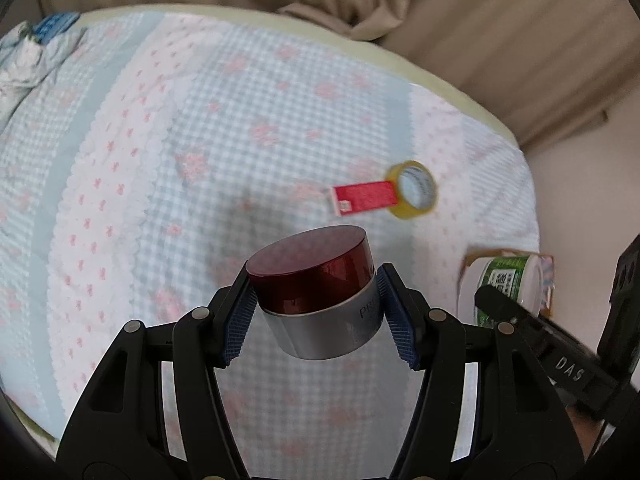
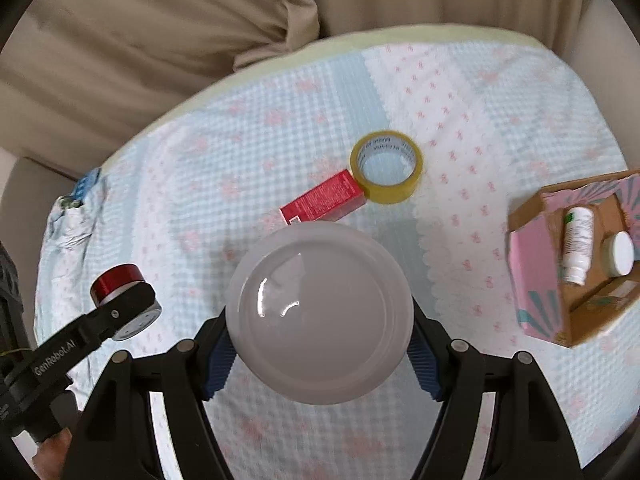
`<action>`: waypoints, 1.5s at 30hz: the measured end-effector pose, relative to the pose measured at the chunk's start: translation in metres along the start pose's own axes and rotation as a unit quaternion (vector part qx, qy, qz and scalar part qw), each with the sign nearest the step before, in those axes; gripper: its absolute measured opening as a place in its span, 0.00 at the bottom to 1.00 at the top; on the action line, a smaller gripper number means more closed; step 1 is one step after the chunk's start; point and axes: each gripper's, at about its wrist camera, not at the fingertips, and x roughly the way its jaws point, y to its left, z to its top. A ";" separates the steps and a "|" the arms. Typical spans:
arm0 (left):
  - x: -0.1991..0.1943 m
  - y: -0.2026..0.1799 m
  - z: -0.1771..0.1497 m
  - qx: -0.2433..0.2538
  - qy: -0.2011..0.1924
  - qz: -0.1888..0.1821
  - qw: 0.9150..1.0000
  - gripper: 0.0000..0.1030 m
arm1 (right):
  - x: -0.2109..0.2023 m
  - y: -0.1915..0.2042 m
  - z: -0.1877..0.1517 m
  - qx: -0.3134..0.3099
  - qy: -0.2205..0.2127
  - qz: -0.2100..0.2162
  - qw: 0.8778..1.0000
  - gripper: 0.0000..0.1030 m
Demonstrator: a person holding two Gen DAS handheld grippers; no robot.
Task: Organize rigid objects
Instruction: 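Carry the silver tin and white jar with both tools over the box, then open both tools to release the tin and jar into the box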
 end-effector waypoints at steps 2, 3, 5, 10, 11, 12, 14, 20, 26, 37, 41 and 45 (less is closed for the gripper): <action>-0.012 -0.014 -0.011 0.010 -0.001 -0.006 1.000 0.54 | -0.017 -0.005 -0.005 -0.002 -0.006 0.004 1.000 0.67; -0.015 -0.020 -0.016 0.015 -0.001 -0.009 1.000 0.54 | -0.028 -0.010 -0.008 -0.001 -0.009 0.006 1.000 0.67; -0.023 -0.038 -0.029 0.025 0.000 -0.015 1.000 0.54 | -0.043 -0.019 -0.014 0.003 -0.013 0.010 1.000 0.67; -0.033 -0.088 -0.060 0.042 0.007 -0.035 0.998 0.54 | -0.084 -0.058 -0.027 0.016 -0.025 0.011 1.000 0.67; -0.034 -0.102 -0.068 0.046 0.008 -0.040 0.998 0.54 | -0.091 -0.067 -0.029 0.017 -0.027 0.010 0.999 0.67; -0.034 -0.114 -0.073 0.049 0.010 -0.042 0.998 0.54 | -0.101 -0.079 -0.031 0.019 -0.030 0.010 0.999 0.67; -0.032 -0.140 -0.085 0.053 0.012 -0.047 0.997 0.54 | -0.117 -0.103 -0.036 0.022 -0.034 0.010 0.999 0.67; -0.019 -0.221 -0.117 0.040 0.016 -0.059 0.997 0.54 | -0.148 -0.178 -0.043 0.015 -0.027 0.009 0.999 0.67; 0.017 -0.299 -0.133 0.029 0.022 -0.071 0.997 0.54 | -0.160 -0.265 -0.035 0.006 -0.014 0.002 1.000 0.67; 0.106 -0.404 -0.133 0.060 0.057 -0.075 0.994 0.54 | -0.128 -0.381 0.020 0.010 -0.001 -0.007 1.000 0.67; 0.150 -0.417 -0.130 0.074 0.080 -0.067 0.992 0.54 | -0.097 -0.405 0.043 0.005 0.011 -0.012 1.000 0.67; 0.193 -0.426 -0.131 0.091 0.103 -0.053 0.989 0.54 | -0.059 -0.422 0.059 -0.008 0.024 -0.016 1.000 0.67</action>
